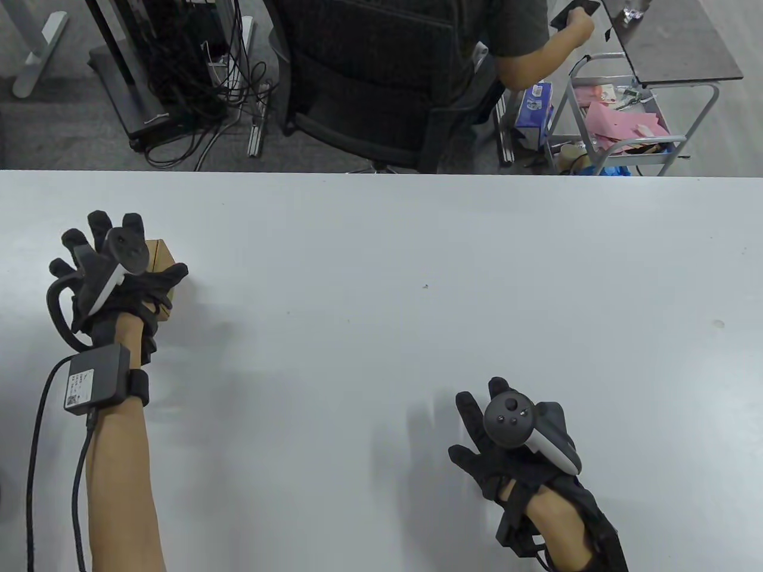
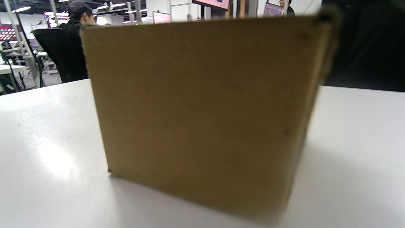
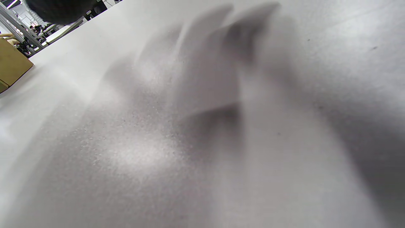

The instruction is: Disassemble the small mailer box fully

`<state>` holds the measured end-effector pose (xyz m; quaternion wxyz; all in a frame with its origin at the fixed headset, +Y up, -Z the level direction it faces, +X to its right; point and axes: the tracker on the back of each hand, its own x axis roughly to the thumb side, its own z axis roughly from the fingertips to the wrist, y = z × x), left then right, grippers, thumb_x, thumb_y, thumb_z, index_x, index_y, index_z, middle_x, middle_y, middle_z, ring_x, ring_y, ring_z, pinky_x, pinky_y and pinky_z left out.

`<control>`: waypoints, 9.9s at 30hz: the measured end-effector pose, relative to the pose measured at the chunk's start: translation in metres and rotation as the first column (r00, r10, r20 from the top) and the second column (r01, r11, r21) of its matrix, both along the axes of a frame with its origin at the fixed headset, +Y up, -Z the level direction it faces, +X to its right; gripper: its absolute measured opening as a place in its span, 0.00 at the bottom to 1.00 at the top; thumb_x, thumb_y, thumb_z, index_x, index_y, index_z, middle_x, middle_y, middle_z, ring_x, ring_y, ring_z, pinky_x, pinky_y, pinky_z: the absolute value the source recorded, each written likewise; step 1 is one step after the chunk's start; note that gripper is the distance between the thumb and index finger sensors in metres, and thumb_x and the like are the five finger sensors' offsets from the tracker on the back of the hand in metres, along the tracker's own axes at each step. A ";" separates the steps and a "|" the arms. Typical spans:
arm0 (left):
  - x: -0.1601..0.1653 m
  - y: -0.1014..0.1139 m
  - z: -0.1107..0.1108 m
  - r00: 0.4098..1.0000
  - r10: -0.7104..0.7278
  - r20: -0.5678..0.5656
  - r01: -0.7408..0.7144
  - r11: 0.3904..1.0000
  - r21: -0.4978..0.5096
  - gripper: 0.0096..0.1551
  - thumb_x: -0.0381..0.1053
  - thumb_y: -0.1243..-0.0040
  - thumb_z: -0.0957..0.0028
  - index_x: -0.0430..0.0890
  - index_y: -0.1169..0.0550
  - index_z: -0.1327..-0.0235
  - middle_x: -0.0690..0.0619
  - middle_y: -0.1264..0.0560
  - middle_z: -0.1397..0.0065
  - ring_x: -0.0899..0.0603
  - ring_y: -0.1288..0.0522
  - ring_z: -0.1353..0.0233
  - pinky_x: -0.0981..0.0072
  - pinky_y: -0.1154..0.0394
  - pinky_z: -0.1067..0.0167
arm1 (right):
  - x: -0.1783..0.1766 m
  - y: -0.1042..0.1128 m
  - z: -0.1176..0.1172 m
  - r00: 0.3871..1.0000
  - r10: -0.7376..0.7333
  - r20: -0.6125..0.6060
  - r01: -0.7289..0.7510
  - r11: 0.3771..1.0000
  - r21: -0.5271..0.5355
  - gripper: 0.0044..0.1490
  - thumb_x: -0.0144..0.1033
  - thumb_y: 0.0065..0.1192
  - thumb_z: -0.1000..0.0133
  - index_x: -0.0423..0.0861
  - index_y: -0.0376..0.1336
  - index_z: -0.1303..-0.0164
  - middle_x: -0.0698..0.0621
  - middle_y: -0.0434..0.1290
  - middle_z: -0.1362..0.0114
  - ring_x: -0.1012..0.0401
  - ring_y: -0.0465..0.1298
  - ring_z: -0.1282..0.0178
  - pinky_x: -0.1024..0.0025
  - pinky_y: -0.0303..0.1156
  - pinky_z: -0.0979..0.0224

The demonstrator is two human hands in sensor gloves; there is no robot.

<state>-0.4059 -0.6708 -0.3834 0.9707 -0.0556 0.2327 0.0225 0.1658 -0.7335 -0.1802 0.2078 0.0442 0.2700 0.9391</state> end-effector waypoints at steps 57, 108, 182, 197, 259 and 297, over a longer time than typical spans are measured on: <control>0.134 0.009 0.070 0.977 0.209 0.049 -0.204 0.975 -0.086 0.52 0.85 0.47 0.59 0.72 0.48 0.22 0.55 0.60 0.12 0.23 0.41 0.23 0.27 0.32 0.39 | 0.008 -0.012 -0.005 0.998 -0.041 0.037 0.044 0.993 -0.106 0.49 0.62 0.50 0.55 0.68 0.30 0.33 0.55 0.12 0.30 0.46 0.20 0.22 0.44 0.32 0.19; 0.361 -0.026 0.171 0.965 0.162 0.205 -0.108 0.962 -0.252 0.54 0.89 0.59 0.58 0.67 0.50 0.20 0.50 0.60 0.13 0.22 0.42 0.25 0.32 0.31 0.39 | 0.018 -0.006 -0.007 0.997 -0.055 0.050 0.060 0.994 -0.093 0.49 0.61 0.51 0.55 0.68 0.31 0.33 0.55 0.12 0.30 0.46 0.20 0.22 0.44 0.32 0.19; 0.284 -0.036 0.125 0.334 0.686 0.646 -0.437 0.720 -0.539 0.58 0.79 0.38 0.59 0.59 0.46 0.19 0.53 0.57 0.12 0.35 0.63 0.15 0.32 0.49 0.24 | -0.077 0.015 0.022 0.954 0.226 -0.198 -0.082 0.829 0.553 0.70 0.63 0.62 0.57 0.66 0.11 0.48 0.60 0.06 0.32 0.50 0.19 0.17 0.41 0.28 0.15; 0.283 -0.038 0.124 0.325 0.700 0.636 -0.462 0.705 -0.539 0.58 0.80 0.40 0.58 0.58 0.46 0.18 0.53 0.57 0.12 0.35 0.63 0.15 0.31 0.49 0.25 | -0.104 0.004 0.024 0.878 0.476 -0.048 -0.317 0.653 0.688 0.69 0.63 0.58 0.56 0.59 0.10 0.47 0.57 0.12 0.27 0.49 0.26 0.16 0.42 0.33 0.15; 0.280 -0.046 0.160 0.354 0.628 0.693 -0.399 0.772 -0.495 0.39 0.61 0.51 0.46 0.65 0.49 0.22 0.68 0.62 0.16 0.46 0.68 0.16 0.38 0.51 0.23 | -0.083 0.101 0.007 0.911 0.300 -0.284 -0.120 0.850 0.513 0.46 0.31 0.60 0.54 0.62 0.43 0.31 0.52 0.26 0.22 0.47 0.40 0.17 0.43 0.44 0.19; 0.256 -0.052 0.155 0.380 0.570 0.728 -0.489 0.792 -0.365 0.43 0.73 0.55 0.53 0.65 0.47 0.21 0.65 0.58 0.14 0.39 0.59 0.15 0.36 0.47 0.25 | -0.140 0.076 0.058 0.989 0.120 -0.088 0.037 0.375 0.926 0.39 0.67 0.57 0.61 0.62 0.62 0.40 0.54 0.66 0.44 0.56 0.68 0.48 0.47 0.58 0.27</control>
